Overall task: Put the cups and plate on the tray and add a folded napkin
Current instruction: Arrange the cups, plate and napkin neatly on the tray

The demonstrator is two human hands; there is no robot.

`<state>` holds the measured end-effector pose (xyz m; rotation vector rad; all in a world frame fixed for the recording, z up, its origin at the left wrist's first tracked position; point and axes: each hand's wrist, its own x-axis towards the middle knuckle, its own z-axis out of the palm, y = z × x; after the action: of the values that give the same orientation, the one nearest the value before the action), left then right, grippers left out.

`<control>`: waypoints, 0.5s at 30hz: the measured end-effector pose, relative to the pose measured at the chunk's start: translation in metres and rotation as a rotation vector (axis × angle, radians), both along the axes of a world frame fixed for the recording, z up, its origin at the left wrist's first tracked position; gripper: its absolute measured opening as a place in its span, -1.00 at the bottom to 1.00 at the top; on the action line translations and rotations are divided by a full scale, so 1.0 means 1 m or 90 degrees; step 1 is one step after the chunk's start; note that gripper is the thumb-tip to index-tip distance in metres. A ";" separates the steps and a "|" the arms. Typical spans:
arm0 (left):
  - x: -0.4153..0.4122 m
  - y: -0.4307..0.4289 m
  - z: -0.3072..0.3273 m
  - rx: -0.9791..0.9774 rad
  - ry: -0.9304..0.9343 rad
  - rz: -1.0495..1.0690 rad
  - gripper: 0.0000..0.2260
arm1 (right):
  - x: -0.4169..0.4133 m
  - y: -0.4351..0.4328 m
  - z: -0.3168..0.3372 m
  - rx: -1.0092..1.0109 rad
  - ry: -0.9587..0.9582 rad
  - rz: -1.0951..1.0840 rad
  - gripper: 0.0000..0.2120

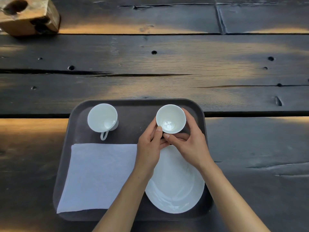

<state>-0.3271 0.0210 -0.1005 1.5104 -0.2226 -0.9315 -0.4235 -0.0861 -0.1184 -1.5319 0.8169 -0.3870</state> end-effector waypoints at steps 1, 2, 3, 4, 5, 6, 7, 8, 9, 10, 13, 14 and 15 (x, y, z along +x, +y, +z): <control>0.001 0.001 0.000 -0.001 0.001 0.002 -0.66 | 0.001 0.001 0.000 -0.001 0.000 0.000 -0.19; 0.002 0.001 0.000 -0.002 0.003 0.003 -0.66 | 0.002 0.002 0.001 -0.002 -0.001 -0.001 -0.19; 0.004 0.002 0.000 -0.003 0.004 0.003 -0.66 | 0.004 0.003 0.001 -0.003 0.000 -0.001 -0.20; 0.005 0.003 0.000 -0.004 0.006 0.003 -0.66 | 0.005 0.004 0.002 -0.005 0.001 0.000 -0.20; 0.007 0.004 0.000 -0.006 0.007 0.002 -0.66 | 0.007 0.005 0.002 -0.007 0.002 0.001 -0.20; 0.008 0.005 0.000 -0.007 0.009 0.001 -0.66 | 0.008 0.006 0.002 -0.007 0.002 0.001 -0.20; 0.009 0.006 0.000 -0.009 0.010 0.002 -0.66 | 0.010 0.007 0.002 -0.006 0.001 0.001 -0.20; 0.011 0.006 0.000 -0.011 0.012 0.005 -0.66 | 0.011 0.008 0.001 -0.008 0.001 0.002 -0.20; 0.012 0.008 -0.001 -0.012 0.013 0.007 -0.66 | 0.013 0.009 0.000 -0.010 0.001 0.003 -0.20; 0.014 0.009 -0.001 -0.013 0.013 0.008 -0.65 | 0.015 0.010 0.000 -0.012 0.001 0.003 -0.21; 0.018 0.012 -0.001 -0.018 0.015 0.013 -0.65 | 0.021 0.014 -0.001 -0.010 -0.001 0.003 -0.20; 0.020 0.013 -0.001 -0.018 0.015 0.016 -0.65 | 0.023 0.015 -0.001 -0.012 -0.001 0.004 -0.20; 0.021 0.014 -0.001 -0.017 0.014 0.019 -0.65 | 0.024 0.016 -0.001 -0.014 -0.001 0.004 -0.20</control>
<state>-0.3058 0.0346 -0.1014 1.4743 -0.1951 -0.9170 -0.3993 -0.0704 -0.1191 -1.5545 0.8081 -0.3943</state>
